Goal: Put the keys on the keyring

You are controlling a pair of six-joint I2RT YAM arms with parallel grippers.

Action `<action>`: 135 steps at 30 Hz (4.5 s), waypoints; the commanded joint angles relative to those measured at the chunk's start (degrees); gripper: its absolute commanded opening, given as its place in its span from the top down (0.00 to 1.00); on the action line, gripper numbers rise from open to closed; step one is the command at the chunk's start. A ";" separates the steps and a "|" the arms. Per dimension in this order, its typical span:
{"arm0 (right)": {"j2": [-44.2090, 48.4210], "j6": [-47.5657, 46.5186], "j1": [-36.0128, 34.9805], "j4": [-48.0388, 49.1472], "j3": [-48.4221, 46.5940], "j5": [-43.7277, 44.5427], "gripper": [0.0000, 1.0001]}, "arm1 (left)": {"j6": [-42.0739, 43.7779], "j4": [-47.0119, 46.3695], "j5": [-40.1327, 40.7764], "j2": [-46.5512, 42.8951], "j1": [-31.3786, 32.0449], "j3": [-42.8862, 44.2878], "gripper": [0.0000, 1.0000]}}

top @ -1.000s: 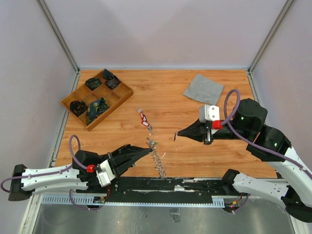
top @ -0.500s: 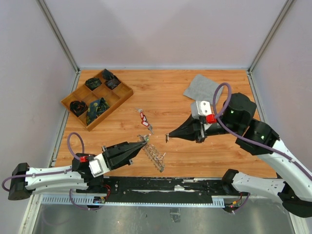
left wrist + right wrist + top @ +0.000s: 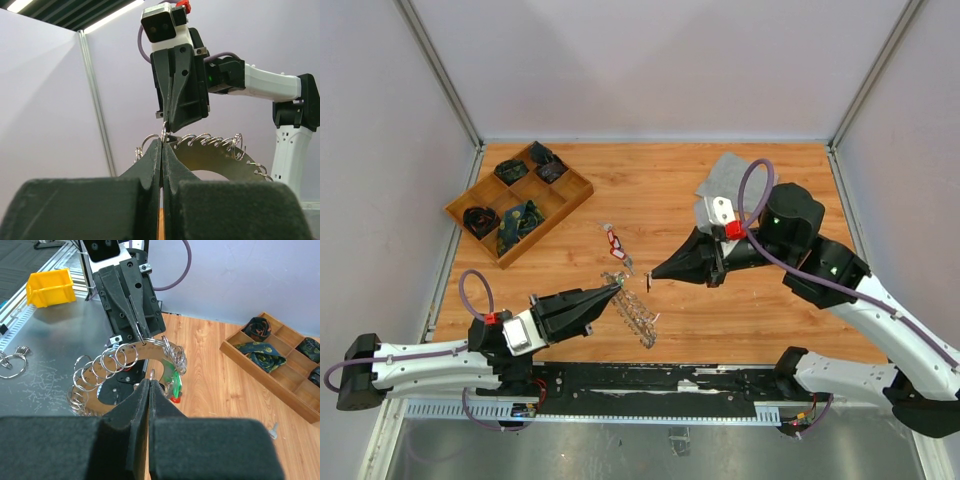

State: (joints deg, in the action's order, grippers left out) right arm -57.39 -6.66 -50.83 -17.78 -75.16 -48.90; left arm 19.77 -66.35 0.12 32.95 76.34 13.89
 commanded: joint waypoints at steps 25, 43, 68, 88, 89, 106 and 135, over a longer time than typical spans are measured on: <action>-4.90 -2.47 -2.16 -2.67 -0.97 -6.51 0.99 | -0.42 8.82 0.67 -1.13 0.45 4.80 0.99; -3.34 -1.72 -2.26 0.89 -0.19 -3.59 0.99 | -1.22 11.28 -0.43 -0.69 0.40 5.28 1.00; -4.41 -7.87 -2.27 -11.43 -4.99 -1.97 0.99 | 0.10 12.47 4.28 -1.40 0.42 5.73 0.99; -5.73 -6.17 -2.96 -7.45 -4.58 -4.45 0.99 | -0.08 12.47 5.02 -0.56 0.44 6.09 0.99; -5.69 -6.11 -2.96 -7.24 -4.48 -4.28 0.99 | -0.10 12.47 4.98 -0.52 0.45 6.07 0.99; -4.48 -4.57 -2.96 -5.21 -2.53 1.63 0.99 | -0.35 13.17 4.18 -1.29 0.47 6.02 0.99; -4.67 -4.18 -2.96 -8.03 -1.68 4.98 0.99 | 0.36 13.60 5.18 -1.51 0.41 5.89 0.99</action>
State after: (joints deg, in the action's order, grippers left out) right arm -62.57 -11.73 -52.90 -25.08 -77.36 -46.22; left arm 19.42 -50.24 4.73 32.14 76.34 17.69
